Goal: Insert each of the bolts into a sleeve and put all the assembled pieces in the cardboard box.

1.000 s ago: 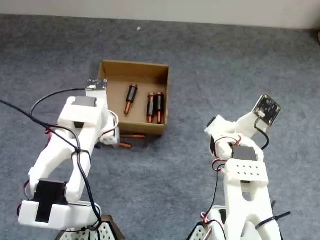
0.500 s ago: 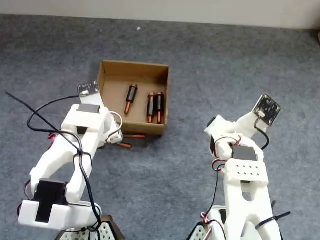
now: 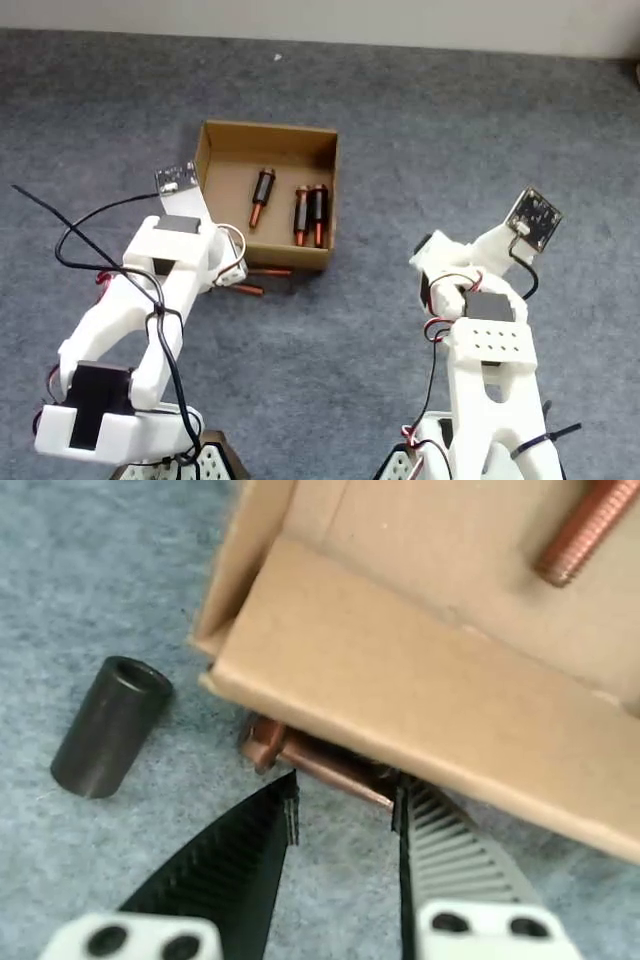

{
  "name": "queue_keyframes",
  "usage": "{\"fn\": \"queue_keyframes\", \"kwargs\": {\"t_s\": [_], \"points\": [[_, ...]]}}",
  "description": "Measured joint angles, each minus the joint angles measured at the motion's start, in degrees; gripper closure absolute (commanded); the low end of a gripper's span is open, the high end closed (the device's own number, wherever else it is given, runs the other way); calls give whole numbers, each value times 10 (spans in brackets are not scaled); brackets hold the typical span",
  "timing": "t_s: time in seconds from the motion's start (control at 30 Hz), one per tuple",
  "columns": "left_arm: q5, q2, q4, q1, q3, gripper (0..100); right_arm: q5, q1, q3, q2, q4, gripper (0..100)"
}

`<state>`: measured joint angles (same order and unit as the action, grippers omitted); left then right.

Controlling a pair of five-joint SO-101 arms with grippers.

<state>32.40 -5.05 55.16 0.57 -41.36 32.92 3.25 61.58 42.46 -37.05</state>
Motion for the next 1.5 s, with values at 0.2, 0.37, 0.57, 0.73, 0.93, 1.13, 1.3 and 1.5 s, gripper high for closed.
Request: {"fn": "queue_keyframes", "kwargs": {"t_s": [0.2, 0.37, 0.57, 0.73, 0.93, 1.13, 1.3, 1.5], "points": [[1, 52, 3, 32, 24, 822, 0, 0, 0, 0, 0, 994], [-36, 107, 83, 36, 90, 822, 0, 0, 0, 0, 0, 994], [-59, 118, 114, 52, 98, 822, 0, 0, 0, 0, 0, 994], [-72, 119, 120, 79, 98, 822, 0, 0, 0, 0, 0, 994], [-110, 63, 139, 105, 66, 819, 0, 0, 0, 0, 0, 994], [-112, -109, 143, 114, -10, 817, 0, 0, 0, 0, 0, 994], [-113, -201, 144, 108, -58, 817, 0, 0, 0, 0, 0, 994], [-40, -185, 144, 110, -60, 822, 0, 0, 0, 0, 0, 994]]}}
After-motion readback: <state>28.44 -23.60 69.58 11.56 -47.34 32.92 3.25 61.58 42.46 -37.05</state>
